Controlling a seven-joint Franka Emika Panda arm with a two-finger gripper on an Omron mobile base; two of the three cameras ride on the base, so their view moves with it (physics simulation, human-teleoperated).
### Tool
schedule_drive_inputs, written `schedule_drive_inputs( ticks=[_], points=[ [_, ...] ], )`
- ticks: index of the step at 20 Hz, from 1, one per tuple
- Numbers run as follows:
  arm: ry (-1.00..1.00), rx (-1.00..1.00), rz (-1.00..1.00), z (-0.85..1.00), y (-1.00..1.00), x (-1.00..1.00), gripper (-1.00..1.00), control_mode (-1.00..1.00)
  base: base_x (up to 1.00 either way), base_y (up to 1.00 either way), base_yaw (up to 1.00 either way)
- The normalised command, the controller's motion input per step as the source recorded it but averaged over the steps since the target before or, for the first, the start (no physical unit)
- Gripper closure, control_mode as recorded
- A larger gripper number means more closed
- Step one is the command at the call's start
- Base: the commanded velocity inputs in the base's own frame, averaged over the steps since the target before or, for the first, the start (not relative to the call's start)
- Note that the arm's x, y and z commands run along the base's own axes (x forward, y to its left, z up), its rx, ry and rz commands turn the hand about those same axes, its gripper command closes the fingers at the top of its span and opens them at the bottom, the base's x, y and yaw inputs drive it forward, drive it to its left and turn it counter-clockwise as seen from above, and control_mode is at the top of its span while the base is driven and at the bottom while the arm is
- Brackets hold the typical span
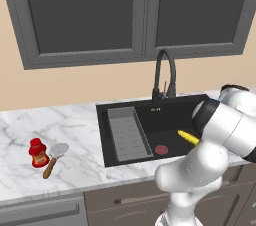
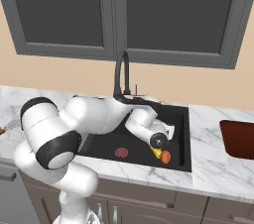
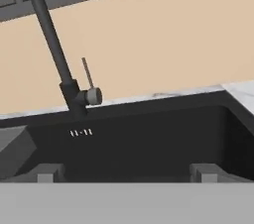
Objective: Pick up all produce items and place them in the sink. Turn on the sink faucet to wash them. Then turn the sink off and put them in the tray.
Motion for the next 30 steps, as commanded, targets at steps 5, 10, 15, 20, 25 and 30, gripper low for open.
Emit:
schedule_drive_inputs(
  ticks=[5, 10, 15, 20, 25, 30],
  points=[
    [-0.19, 0.0, 0.23, 0.46, 0.1, -0.15, -1.0, -1.0, 0.0, 0.0, 0.0],
    [-0.23, 0.0, 0.17, 0.27, 0.08, -0.27, -1.0, -1.0, 0.0, 0.0, 0.0],
    [-0.23, 0.0, 0.1, 0.18, 0.18, -0.37, -1.0, -1.0, 0.0, 0.0, 0.0],
    [-0.16, -0.01, 0.04, 0.17, 0.32, -0.19, -1.0, -1.0, 0.0, 0.0, 0.0],
    [0.0, -0.05, 0.0, 0.0, 0.4, 0.0, -1.0, -1.0, 0.0, 0.0, 0.0],
    [0.0, -0.02, 0.0, 0.0, 0.1, 0.0, -1.0, -1.0, 0.0, 0.0, 0.0]
  ],
)
